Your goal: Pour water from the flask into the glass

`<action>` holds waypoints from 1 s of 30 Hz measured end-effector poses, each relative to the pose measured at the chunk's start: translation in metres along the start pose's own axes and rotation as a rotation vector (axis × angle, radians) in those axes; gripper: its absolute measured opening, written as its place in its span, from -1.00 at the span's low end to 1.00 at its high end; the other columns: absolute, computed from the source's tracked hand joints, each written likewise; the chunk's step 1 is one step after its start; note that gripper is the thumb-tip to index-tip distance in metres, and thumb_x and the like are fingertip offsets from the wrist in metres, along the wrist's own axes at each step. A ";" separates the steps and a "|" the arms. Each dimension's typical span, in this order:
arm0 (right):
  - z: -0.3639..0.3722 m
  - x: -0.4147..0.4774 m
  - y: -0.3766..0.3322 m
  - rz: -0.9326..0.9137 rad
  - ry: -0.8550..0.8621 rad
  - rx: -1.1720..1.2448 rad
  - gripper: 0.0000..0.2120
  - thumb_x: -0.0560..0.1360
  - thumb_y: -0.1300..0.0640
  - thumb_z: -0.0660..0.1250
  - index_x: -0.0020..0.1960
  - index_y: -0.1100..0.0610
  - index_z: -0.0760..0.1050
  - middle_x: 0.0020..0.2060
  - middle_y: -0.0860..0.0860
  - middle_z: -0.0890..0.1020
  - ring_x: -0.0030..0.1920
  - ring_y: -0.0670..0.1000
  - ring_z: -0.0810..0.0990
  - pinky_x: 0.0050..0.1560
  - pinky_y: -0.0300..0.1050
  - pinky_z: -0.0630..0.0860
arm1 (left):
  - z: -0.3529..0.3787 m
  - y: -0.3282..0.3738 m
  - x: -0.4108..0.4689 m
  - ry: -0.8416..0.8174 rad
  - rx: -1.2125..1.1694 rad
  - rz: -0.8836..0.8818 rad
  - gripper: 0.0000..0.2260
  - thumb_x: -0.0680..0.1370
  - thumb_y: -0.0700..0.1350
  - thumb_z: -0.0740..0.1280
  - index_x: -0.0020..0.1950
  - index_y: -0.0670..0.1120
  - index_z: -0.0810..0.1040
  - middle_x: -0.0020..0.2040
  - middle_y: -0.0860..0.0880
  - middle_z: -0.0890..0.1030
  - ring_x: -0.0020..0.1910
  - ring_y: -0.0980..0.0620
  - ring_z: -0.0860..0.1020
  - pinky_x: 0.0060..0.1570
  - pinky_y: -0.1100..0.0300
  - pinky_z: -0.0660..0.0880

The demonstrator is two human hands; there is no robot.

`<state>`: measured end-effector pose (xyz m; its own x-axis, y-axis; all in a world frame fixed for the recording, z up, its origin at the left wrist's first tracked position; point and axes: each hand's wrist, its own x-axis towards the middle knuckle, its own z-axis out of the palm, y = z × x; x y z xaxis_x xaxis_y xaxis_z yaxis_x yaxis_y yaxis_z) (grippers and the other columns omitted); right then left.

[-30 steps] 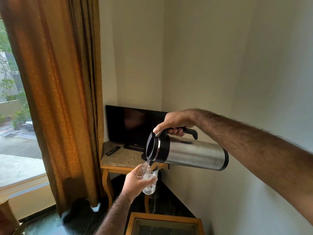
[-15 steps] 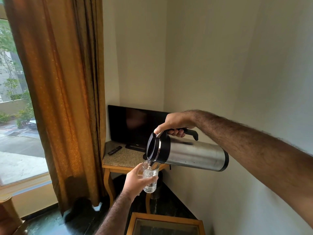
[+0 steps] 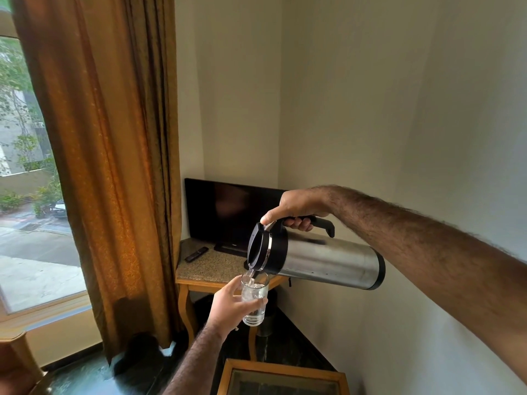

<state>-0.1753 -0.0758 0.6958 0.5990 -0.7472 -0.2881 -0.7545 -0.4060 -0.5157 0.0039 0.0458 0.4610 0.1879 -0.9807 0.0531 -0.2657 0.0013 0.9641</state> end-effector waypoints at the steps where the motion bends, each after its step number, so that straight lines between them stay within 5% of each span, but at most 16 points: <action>1: -0.001 0.000 0.000 -0.004 0.000 -0.001 -0.45 0.49 -0.27 0.47 -0.44 0.06 0.38 -0.49 0.01 0.40 -0.51 0.02 0.35 -0.39 -0.12 0.38 | 0.000 0.000 0.000 0.001 0.003 -0.001 -0.51 0.38 -0.17 0.66 0.04 0.29 0.51 0.03 0.13 0.72 -0.12 0.22 0.75 -0.09 0.27 0.64; 3: -0.002 0.000 0.001 -0.009 0.002 -0.001 -0.45 0.50 -0.27 0.46 -0.45 0.06 0.39 -0.50 0.01 0.41 -0.51 0.02 0.36 -0.39 -0.12 0.39 | -0.001 0.001 0.000 0.009 0.000 -0.004 -0.50 0.37 -0.16 0.66 0.04 0.30 0.51 0.06 0.12 0.71 -0.07 0.17 0.75 0.00 0.18 0.66; 14: -0.001 0.008 0.005 0.012 -0.003 0.014 -0.45 0.45 -0.30 0.48 -0.45 0.06 0.40 -0.50 0.01 0.41 -0.51 0.02 0.35 -0.38 -0.11 0.36 | 0.000 -0.005 0.004 -0.002 0.000 -0.015 -0.49 0.38 -0.15 0.66 0.09 0.28 0.50 0.01 0.09 0.73 -0.13 0.26 0.75 -0.18 0.38 0.59; 18: -0.002 0.009 0.005 0.015 -0.005 0.020 -0.46 0.46 -0.29 0.49 -0.44 0.06 0.40 -0.49 0.01 0.41 -0.50 0.02 0.36 -0.39 -0.11 0.37 | 0.001 -0.010 0.006 -0.014 0.000 -0.022 -0.48 0.36 -0.14 0.67 0.25 0.09 0.60 0.06 0.04 0.76 -0.07 0.15 0.77 -0.13 0.30 0.64; 23: -0.002 0.009 0.004 0.023 -0.003 0.011 -0.46 0.46 -0.29 0.48 -0.44 0.06 0.40 -0.49 0.01 0.41 -0.50 0.02 0.36 -0.38 -0.11 0.37 | 0.001 -0.009 0.004 -0.003 0.002 -0.031 -0.51 0.37 -0.18 0.67 0.05 0.27 0.52 -0.11 0.19 0.76 -0.13 0.25 0.75 -0.18 0.37 0.60; 30: 0.000 0.008 0.004 0.030 -0.010 0.005 -0.48 0.41 -0.31 0.48 -0.37 0.09 0.44 -0.48 0.01 0.41 -0.50 0.02 0.36 -0.39 -0.12 0.37 | 0.001 -0.008 0.004 -0.006 -0.005 -0.035 -0.48 0.37 -0.16 0.67 0.10 0.24 0.49 -0.13 0.22 0.74 -0.14 0.27 0.74 -0.19 0.40 0.57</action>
<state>-0.1740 -0.0832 0.6911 0.5787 -0.7535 -0.3119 -0.7708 -0.3805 -0.5109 0.0057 0.0414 0.4532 0.1916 -0.9813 0.0175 -0.2540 -0.0323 0.9667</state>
